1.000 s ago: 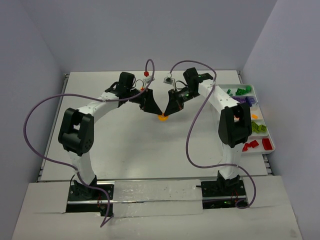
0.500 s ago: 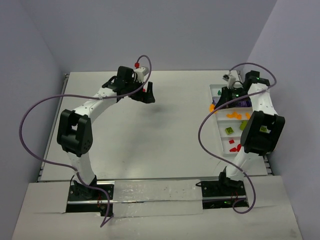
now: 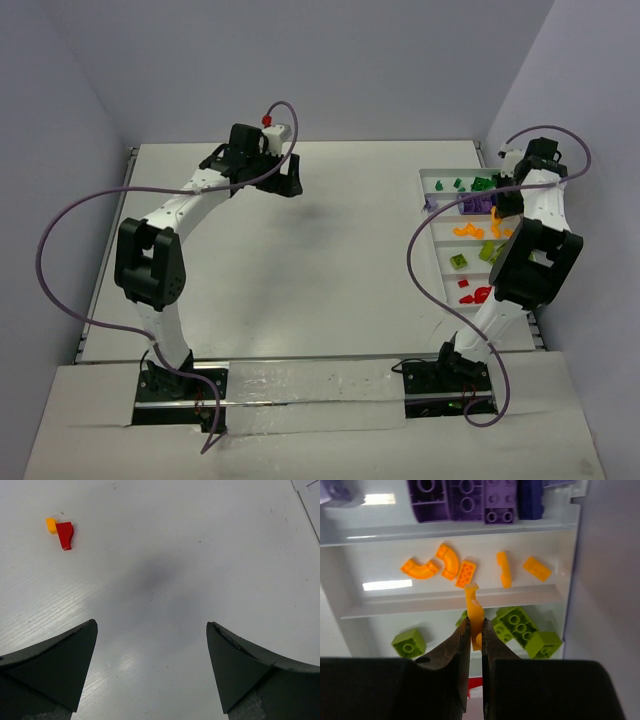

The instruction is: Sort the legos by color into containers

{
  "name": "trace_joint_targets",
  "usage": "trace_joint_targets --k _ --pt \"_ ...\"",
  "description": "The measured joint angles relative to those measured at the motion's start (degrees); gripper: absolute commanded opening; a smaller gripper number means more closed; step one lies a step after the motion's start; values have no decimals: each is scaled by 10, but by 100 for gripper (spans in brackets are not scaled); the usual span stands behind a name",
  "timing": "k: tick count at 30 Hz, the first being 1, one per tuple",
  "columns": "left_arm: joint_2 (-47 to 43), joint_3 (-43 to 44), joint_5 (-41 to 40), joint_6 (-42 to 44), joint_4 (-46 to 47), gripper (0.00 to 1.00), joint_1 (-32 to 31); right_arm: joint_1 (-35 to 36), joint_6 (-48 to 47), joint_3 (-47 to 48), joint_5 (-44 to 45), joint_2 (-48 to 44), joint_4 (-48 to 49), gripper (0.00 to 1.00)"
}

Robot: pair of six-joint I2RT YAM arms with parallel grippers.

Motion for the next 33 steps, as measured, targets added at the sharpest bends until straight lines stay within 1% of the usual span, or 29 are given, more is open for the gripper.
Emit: trace_joint_targets --k 6,12,20,24,26,31,33 --pt "0 3 0 10 -16 99 0 0 12 0 69 2 45 0" --pt "11 36 0 13 -41 99 3 0 16 -8 125 10 89 0" --pt "38 76 5 11 -68 99 14 0 13 -24 157 40 138 0" --pt "46 78 8 8 -74 99 16 0 7 -27 161 62 154 0" --pt "48 78 9 7 -79 99 16 1 2 -27 163 73 157 4" --pt "48 78 9 6 -81 99 16 2 -8 -27 170 101 168 20" --pt "48 78 9 4 -83 99 16 4 -13 -27 175 107 168 37"
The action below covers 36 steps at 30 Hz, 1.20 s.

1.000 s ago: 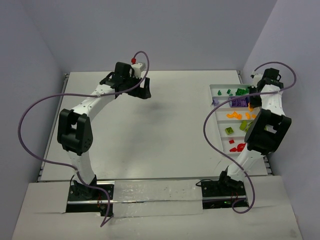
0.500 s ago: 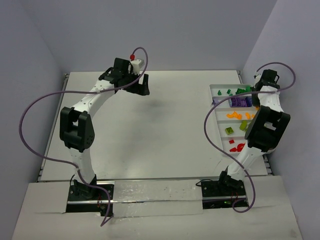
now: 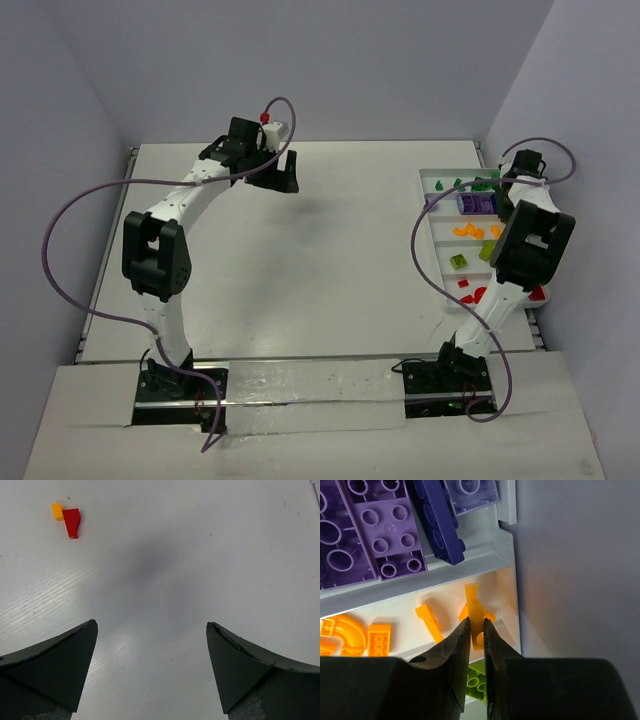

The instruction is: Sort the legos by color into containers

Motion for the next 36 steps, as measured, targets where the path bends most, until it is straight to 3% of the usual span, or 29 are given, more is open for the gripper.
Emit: trace_joint_targets --k 4,9,14,18,19,20,27,36 --pt "1 0 -1 -8 0 99 5 4 -7 0 11 3 1 53" --pt "11 0 -21 -19 0 98 21 16 -11 -6 19 3 7 56" --pt "24 0 -48 -24 6 88 34 35 -3 -8 13 -5 -1 58" --pt "49 14 -66 -23 16 80 40 63 13 -7 -8 -33 -22 65" --pt "58 20 -72 -23 19 80 41 72 19 -7 -16 -43 -28 73" --pt "68 25 -77 -23 23 78 41 83 25 -7 -24 -53 -33 74" --pt "141 85 -97 -14 47 58 42 151 78 11 -89 -112 -65 76" --pt "214 152 -87 -15 78 57 42 166 124 24 -139 -126 -89 77"
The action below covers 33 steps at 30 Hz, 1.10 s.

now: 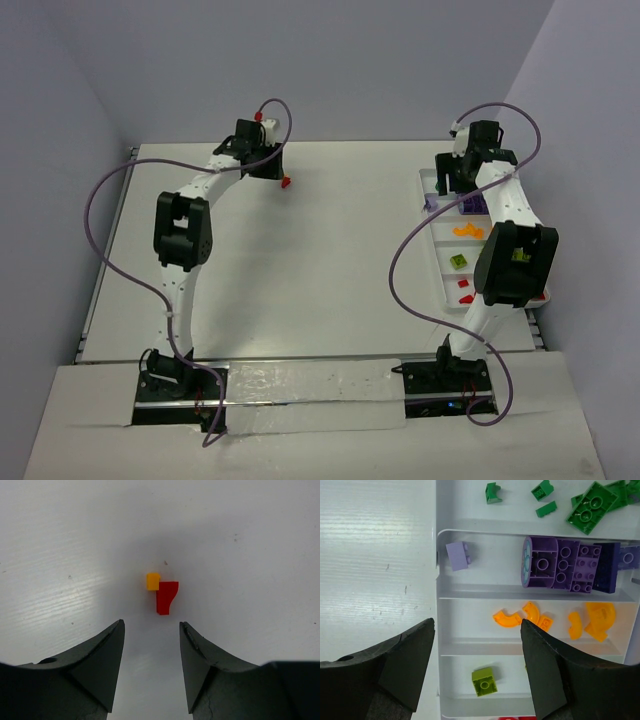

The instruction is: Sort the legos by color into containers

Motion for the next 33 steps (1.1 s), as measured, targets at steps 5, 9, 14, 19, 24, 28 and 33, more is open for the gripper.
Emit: trace_joint_targets --k 5,9,14,19,24,28,33 --pt "33 26 7 -2 8 58 -1 0 9 0 -8 0 -10 77" --pt "48 28 12 -2 11 57 -3 0 11 0 -13 0 -16 77" --pt "59 28 13 -2 13 56 -9 0 12 3 -14 0 -21 77" --pt "59 28 12 -2 17 55 -13 0 13 8 -16 0 -22 77" --pt "77 49 12 -2 19 51 -14 0 13 11 -16 0 -24 77" --pt "85 55 11 -1 23 48 -15 0 13 11 -16 0 -24 77" --pt "87 55 9 1 22 44 -19 0 13 11 -16 0 -24 77"
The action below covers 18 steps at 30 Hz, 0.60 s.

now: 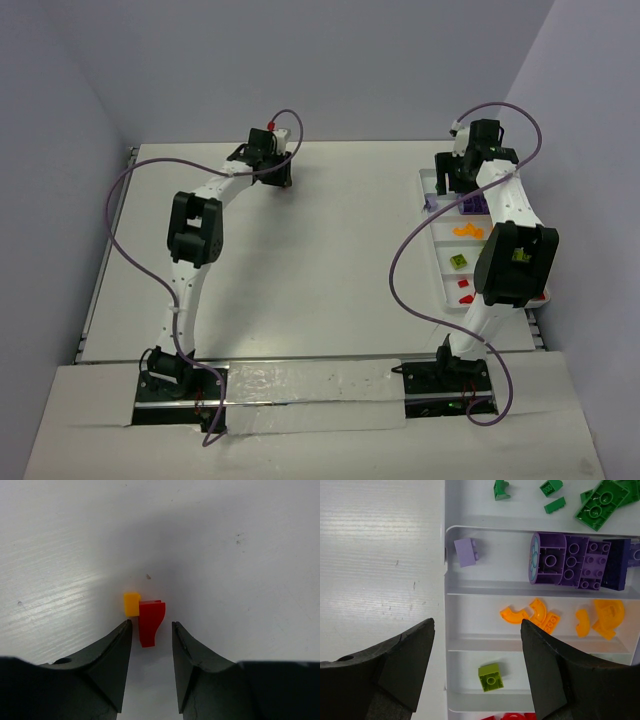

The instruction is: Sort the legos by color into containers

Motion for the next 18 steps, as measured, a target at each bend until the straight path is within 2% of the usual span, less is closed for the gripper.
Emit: trace_joint_targets --k 6,8,15,18 --pt "3 4 -2 3 -1 34 -4 0 0 1 0 0 -1 77" --pt "4 5 -3 4 -1 27 -4 0 0 2 -1 0 -2 76" --pt "5 7 -18 19 0 17 -9 0 0 12 -9 0 -9 76" --pt "5 7 -29 29 0 5 -12 0 0 16 -12 0 -11 76"
